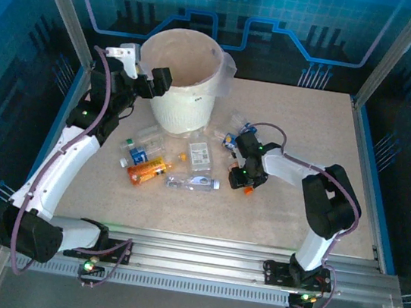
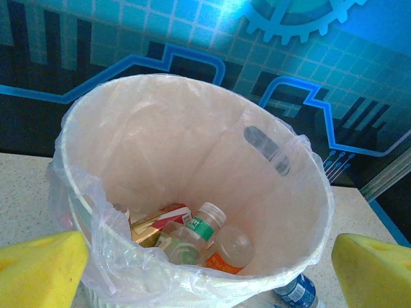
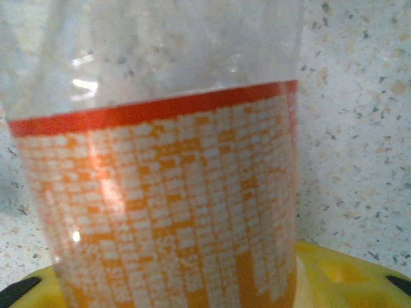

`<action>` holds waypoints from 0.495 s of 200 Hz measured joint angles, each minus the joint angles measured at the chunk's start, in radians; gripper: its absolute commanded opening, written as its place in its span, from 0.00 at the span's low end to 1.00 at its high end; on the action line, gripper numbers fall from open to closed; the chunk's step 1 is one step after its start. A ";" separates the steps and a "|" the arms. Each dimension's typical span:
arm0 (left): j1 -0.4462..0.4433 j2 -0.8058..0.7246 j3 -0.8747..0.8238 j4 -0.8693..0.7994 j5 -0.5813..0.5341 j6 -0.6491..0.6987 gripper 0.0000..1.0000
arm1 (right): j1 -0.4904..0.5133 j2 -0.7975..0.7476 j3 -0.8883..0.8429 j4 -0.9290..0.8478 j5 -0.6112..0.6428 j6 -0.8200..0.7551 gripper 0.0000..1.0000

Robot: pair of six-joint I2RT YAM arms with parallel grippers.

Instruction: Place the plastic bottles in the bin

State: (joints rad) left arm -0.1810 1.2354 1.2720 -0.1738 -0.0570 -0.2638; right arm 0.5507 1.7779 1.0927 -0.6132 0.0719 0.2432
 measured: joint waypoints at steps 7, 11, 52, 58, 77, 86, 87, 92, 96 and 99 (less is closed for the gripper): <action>0.000 0.000 0.000 0.000 0.000 0.000 0.99 | 0.005 -0.001 0.000 -0.003 0.000 -0.001 0.43; 0.000 0.000 0.000 0.000 0.000 0.000 0.99 | 0.007 -0.001 0.000 -0.004 0.000 -0.002 0.42; 0.000 -0.002 0.000 0.000 0.001 -0.001 0.99 | 0.025 -0.095 0.000 -0.030 0.000 -0.002 0.39; 0.000 -0.004 -0.001 0.000 0.002 -0.003 0.99 | 0.026 -0.118 0.000 -0.031 -0.001 -0.002 0.39; 0.000 -0.010 -0.013 0.009 0.025 -0.017 0.99 | 0.026 -0.199 0.000 -0.031 -0.001 -0.002 0.38; 0.000 -0.011 -0.020 0.015 0.049 -0.026 0.99 | 0.025 -0.232 0.000 -0.031 -0.002 -0.002 0.37; 0.000 -0.011 -0.021 0.016 0.053 -0.026 0.99 | 0.025 -0.238 0.000 -0.030 -0.002 -0.002 0.37; 0.000 -0.011 -0.025 0.021 0.067 -0.027 0.99 | 0.025 -0.254 0.000 -0.030 -0.003 -0.002 0.37; 0.000 -0.011 -0.028 0.025 0.083 -0.031 0.99 | 0.025 -0.270 0.000 -0.030 -0.004 -0.002 0.37; 0.000 -0.011 -0.029 0.027 0.093 -0.034 0.99 | 0.025 -0.278 0.000 -0.030 -0.005 -0.002 0.37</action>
State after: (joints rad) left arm -0.1806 1.2240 1.2427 -0.1467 0.0357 -0.2974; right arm 0.5758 1.4998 1.0931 -0.6430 0.0669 0.2417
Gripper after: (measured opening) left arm 0.989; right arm 0.502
